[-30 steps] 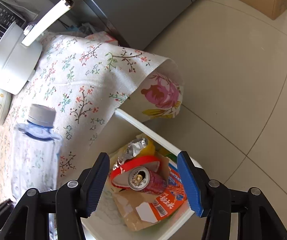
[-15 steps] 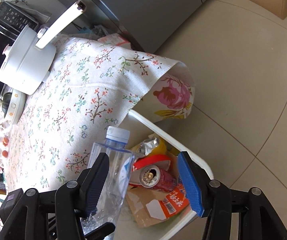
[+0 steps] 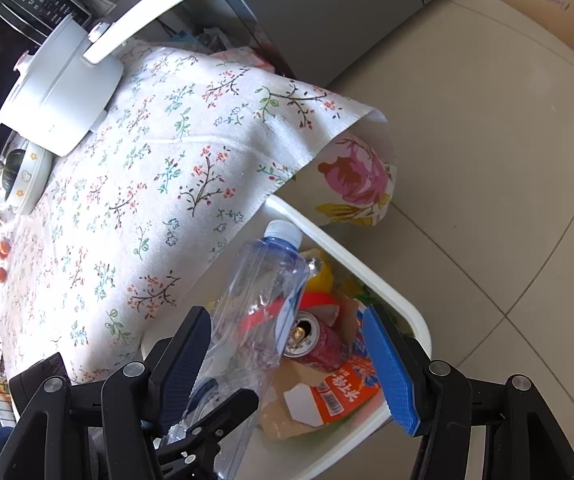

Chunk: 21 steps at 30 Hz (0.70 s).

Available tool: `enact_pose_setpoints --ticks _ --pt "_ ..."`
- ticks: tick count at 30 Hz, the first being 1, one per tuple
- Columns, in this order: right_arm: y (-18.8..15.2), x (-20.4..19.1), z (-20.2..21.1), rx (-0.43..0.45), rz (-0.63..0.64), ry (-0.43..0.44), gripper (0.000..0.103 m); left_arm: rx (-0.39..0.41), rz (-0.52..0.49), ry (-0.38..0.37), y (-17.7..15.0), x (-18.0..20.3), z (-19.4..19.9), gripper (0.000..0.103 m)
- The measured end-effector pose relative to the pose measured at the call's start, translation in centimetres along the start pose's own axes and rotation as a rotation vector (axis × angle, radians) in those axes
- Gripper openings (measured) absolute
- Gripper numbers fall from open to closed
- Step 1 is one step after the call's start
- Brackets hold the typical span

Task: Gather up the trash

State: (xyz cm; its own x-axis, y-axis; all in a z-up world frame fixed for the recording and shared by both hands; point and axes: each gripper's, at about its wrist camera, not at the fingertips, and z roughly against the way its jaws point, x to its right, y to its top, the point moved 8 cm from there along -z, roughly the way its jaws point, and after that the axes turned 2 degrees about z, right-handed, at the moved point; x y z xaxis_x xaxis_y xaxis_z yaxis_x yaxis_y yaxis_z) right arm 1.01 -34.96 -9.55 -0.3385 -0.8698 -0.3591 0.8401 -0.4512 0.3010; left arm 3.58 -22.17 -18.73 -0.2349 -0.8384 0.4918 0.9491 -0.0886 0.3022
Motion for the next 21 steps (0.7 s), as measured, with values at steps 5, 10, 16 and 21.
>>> enact_pose_setpoints --ticks 5,10,16,21 --pt "0.0 -0.2 0.0 0.001 0.007 0.006 0.068 -0.085 -0.019 0.07 -0.7 0.0 -2.9 0.069" --pt "-0.1 -0.3 0.3 0.008 0.02 0.015 0.068 -0.202 0.039 -0.058 -1.4 1.0 -3.7 0.076" --pt "-0.3 -0.7 1.0 0.02 0.044 0.029 0.068 -0.146 -0.047 0.026 -0.2 0.4 0.2 0.076" --pt "-0.9 -1.6 1.1 0.005 0.08 0.045 0.068 -0.073 -0.127 0.11 1.3 -1.1 4.8 0.076"
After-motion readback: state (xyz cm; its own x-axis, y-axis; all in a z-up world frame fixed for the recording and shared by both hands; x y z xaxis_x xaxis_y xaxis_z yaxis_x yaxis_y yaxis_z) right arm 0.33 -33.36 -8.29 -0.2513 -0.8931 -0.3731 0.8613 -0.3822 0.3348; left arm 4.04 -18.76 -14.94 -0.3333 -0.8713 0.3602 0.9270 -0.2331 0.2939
